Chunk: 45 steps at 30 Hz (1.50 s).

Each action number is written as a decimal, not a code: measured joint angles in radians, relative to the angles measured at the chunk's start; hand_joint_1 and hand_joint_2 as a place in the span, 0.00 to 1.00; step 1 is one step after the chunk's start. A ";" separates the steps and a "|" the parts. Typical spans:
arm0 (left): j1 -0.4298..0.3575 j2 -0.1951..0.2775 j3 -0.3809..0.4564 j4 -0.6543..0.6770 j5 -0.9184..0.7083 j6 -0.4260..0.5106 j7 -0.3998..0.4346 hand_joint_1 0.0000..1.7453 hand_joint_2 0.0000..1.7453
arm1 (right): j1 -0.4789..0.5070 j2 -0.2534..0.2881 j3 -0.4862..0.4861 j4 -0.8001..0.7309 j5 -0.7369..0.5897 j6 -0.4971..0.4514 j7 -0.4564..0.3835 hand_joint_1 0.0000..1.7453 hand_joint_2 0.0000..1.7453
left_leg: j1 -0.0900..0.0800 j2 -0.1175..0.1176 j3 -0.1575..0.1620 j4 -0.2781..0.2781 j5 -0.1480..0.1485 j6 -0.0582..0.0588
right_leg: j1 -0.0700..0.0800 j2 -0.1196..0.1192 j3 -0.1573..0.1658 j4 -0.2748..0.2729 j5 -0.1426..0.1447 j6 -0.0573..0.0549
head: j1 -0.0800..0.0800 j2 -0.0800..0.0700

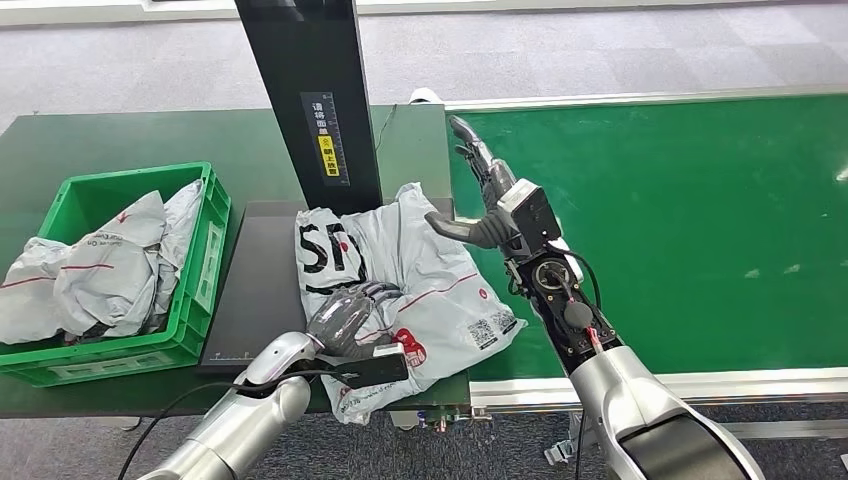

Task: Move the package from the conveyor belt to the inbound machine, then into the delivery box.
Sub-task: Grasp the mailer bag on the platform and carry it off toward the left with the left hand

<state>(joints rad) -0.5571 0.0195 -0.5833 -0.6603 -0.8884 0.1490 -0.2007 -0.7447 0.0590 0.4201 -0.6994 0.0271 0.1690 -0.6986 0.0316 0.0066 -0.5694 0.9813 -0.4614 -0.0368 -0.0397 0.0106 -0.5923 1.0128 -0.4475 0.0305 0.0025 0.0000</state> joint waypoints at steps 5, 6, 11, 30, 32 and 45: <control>0.004 0.000 0.007 -0.004 0.004 0.027 -0.033 0.88 1.00 | 0.000 -0.002 0.001 0.000 0.003 0.005 0.000 0.00 1.00 | 0.000 0.000 0.000 0.000 0.000 0.000 | 0.000 0.000 -0.001 0.000 0.000 0.000 | 0.000 0.000; 0.006 0.001 0.012 -0.007 0.007 0.035 -0.040 0.88 1.00 | 0.000 -0.003 0.001 0.000 0.004 0.005 0.000 0.00 1.00 | 0.000 0.000 0.000 0.000 0.000 0.000 | 0.000 0.000 -0.001 0.000 0.000 0.000 | 0.000 0.000; 0.019 0.001 0.034 -0.024 0.021 0.064 -0.060 0.94 1.00 | 0.001 -0.007 0.001 0.000 0.004 0.005 0.000 0.00 1.00 | 0.000 0.000 -0.002 0.000 0.000 0.000 | 0.000 0.000 -0.002 0.000 0.000 0.000 | 0.000 0.000; 0.093 0.013 0.140 -0.154 0.112 0.228 -0.164 0.97 1.00 | 0.011 -0.017 0.001 0.000 0.003 0.005 0.000 0.00 1.00 | 0.000 0.000 -0.006 0.000 0.000 0.000 | 0.000 0.000 -0.007 0.000 0.000 0.000 | 0.000 0.000; 0.096 0.013 0.143 -0.157 0.112 0.228 -0.164 0.97 1.00 | 0.012 -0.017 0.001 0.000 0.003 0.005 0.000 0.00 1.00 | 0.000 0.001 -0.006 0.000 0.000 0.000 | 0.000 0.000 -0.007 0.000 0.000 0.000 | 0.000 0.000; 0.142 0.017 0.182 -0.263 0.175 0.359 -0.252 1.00 1.00 | 0.012 -0.017 0.001 0.000 0.003 0.006 0.000 0.00 1.00 | 0.000 0.001 -0.007 0.000 -0.001 0.000 | 0.000 0.000 -0.008 0.000 0.000 0.000 | 0.000 0.000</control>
<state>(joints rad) -0.4152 0.0363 -0.4010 -0.9229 -0.7133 0.5080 -0.4526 -0.7331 0.0418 0.4211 -0.6992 0.0304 0.1745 -0.6987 0.0316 0.0072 -0.5765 0.9815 -0.4619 -0.0371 -0.0397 0.0109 -0.6007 1.0128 -0.4476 0.0306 0.0023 0.0000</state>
